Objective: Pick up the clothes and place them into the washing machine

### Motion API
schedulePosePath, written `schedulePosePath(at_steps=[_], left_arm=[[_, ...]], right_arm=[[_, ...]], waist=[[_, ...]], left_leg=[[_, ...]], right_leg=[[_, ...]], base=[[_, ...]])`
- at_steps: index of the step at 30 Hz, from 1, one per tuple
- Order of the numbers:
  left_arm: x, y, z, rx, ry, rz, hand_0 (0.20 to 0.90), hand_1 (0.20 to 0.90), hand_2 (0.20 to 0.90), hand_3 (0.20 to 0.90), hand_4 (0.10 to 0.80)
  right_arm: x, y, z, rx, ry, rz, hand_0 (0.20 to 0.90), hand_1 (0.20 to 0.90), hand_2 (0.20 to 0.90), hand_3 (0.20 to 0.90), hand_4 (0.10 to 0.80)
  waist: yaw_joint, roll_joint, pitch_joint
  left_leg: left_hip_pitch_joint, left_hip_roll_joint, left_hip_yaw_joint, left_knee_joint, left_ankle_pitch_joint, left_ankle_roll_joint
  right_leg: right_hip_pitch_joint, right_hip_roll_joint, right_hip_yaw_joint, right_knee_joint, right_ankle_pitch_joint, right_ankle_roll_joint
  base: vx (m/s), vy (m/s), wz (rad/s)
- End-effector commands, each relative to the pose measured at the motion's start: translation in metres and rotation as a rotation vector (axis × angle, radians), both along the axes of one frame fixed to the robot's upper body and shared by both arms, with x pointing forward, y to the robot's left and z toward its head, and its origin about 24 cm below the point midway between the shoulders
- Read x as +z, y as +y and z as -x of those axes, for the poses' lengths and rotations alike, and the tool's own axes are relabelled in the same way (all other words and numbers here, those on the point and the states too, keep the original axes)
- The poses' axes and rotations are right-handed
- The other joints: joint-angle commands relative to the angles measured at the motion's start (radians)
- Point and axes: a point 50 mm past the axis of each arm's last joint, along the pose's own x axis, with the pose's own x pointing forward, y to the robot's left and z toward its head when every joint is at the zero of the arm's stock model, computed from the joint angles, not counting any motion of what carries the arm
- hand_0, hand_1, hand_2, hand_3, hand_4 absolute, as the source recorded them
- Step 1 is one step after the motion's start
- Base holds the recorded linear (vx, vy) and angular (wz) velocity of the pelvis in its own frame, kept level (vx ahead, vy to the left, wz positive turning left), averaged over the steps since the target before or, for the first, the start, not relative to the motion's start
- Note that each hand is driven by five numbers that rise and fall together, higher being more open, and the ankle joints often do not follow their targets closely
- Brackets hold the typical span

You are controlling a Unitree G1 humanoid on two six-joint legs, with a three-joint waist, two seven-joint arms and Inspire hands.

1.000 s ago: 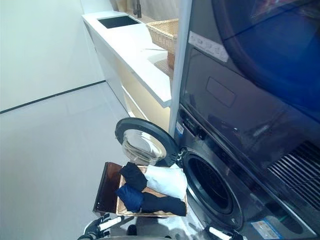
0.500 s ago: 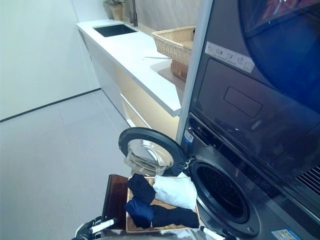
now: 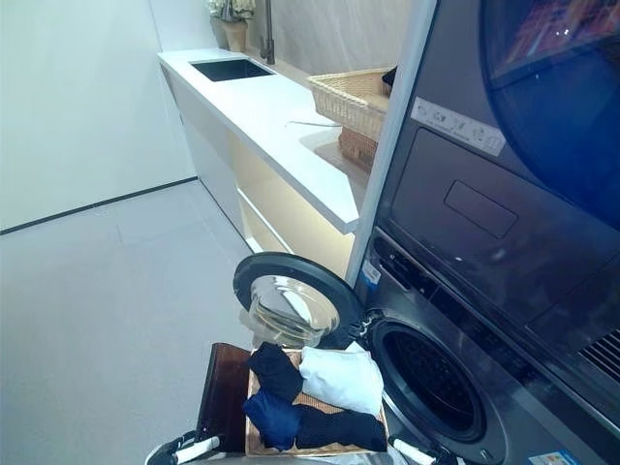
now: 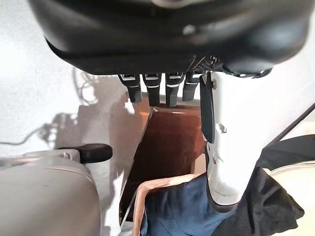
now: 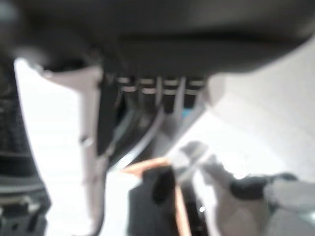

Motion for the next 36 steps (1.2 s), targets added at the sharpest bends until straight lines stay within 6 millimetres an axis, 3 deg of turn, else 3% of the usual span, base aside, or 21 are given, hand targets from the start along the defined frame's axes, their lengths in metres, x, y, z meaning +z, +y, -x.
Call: schedulePosePath(at_steps=[1,5,11,23,31,33,35,36], left_arm=[[0.007,0.018,-0.014,0.01,-0.059,-0.057,0.9,0.9,0.9,0.9,0.8],[0.008,0.02,-0.013,0.011,-0.059,-0.062,0.9,0.9,0.9,0.9,0.8],[0.009,0.022,-0.014,0.033,-0.067,-0.07,0.9,0.9,0.9,0.9,0.8],[0.005,0.017,-0.004,0.062,-0.04,-0.052,0.9,0.9,0.9,0.9,0.8],[0.009,0.018,-0.02,0.042,-0.098,-0.064,0.9,0.9,0.9,0.9,0.8],[0.013,0.018,-0.036,0.04,-0.151,-0.076,0.9,0.9,0.9,0.9,0.8],[0.014,0.016,-0.042,0.035,-0.169,-0.077,0.9,0.9,0.9,0.9,0.8],[0.017,0.012,-0.056,0.022,-0.209,-0.076,0.9,0.9,0.9,0.9,0.8]], right_arm=[[0.009,-0.013,-0.021,-0.018,-0.088,0.05,0.9,0.9,0.9,0.9,0.8],[0.008,-0.012,-0.02,-0.018,-0.086,0.046,0.9,0.9,0.9,0.9,0.8],[0.01,-0.011,-0.028,0.003,-0.105,0.054,0.9,0.9,0.9,0.9,0.8],[0.013,-0.018,-0.03,0.014,-0.11,0.075,0.9,0.9,0.9,0.9,0.8],[0.028,-0.011,-0.077,0.191,-0.247,0.126,0.9,0.9,0.9,0.9,0.8],[0.04,-0.004,-0.106,0.337,-0.305,0.188,0.9,0.9,0.9,0.9,0.8],[0.042,-0.003,-0.112,0.383,-0.307,0.212,0.9,0.9,0.9,0.9,0.8],[0.049,0.002,-0.128,0.494,-0.32,0.27,0.9,0.9,0.9,0.9,0.8]], waist=[[0.008,0.01,0.025],[0.005,0.019,0.036],[0.0,0.002,0.063],[0.011,-0.026,0.014],[0.01,-0.021,0.02],[0.011,-0.019,0.048],[0.012,-0.018,0.059],[0.013,-0.018,0.087]], left_leg=[[-0.032,-0.041,-0.026,0.136,-0.114,-0.041],[-0.015,-0.033,-0.031,0.138,-0.121,-0.053],[0.012,-0.031,-0.031,0.129,-0.129,-0.065],[0.026,-0.006,-0.044,0.093,-0.13,-0.085],[0.012,0.007,-0.057,0.088,-0.123,-0.099],[-0.027,0.011,-0.056,0.098,-0.114,-0.105],[-0.045,0.01,-0.058,0.104,-0.111,-0.108],[-0.083,0.011,-0.06,0.114,-0.1,-0.115]], right_leg=[[-0.051,-0.065,-0.044,0.157,0.154,-0.01],[-0.072,-0.052,-0.09,0.076,0.096,-0.02],[-0.103,-0.056,-0.104,-0.076,0.175,0.01],[-0.055,-0.025,-0.098,-0.128,0.152,0.012],[-0.067,-0.015,-0.093,-0.12,0.129,0.001],[-0.096,-0.016,-0.102,-0.116,0.131,-0.001],[-0.107,-0.017,-0.107,-0.116,0.133,-0.002],[-0.129,-0.019,-0.12,-0.122,0.138,-0.004]], base=[[-0.015,0.152,-0.08],[0.029,0.038,-0.01],[0.024,-0.033,0.02],[0.066,-0.092,0.06],[0.028,-0.068,0.1],[-0.091,-0.054,0.11],[-0.079,-0.046,0.17],[-0.099,-0.052,0.24]])
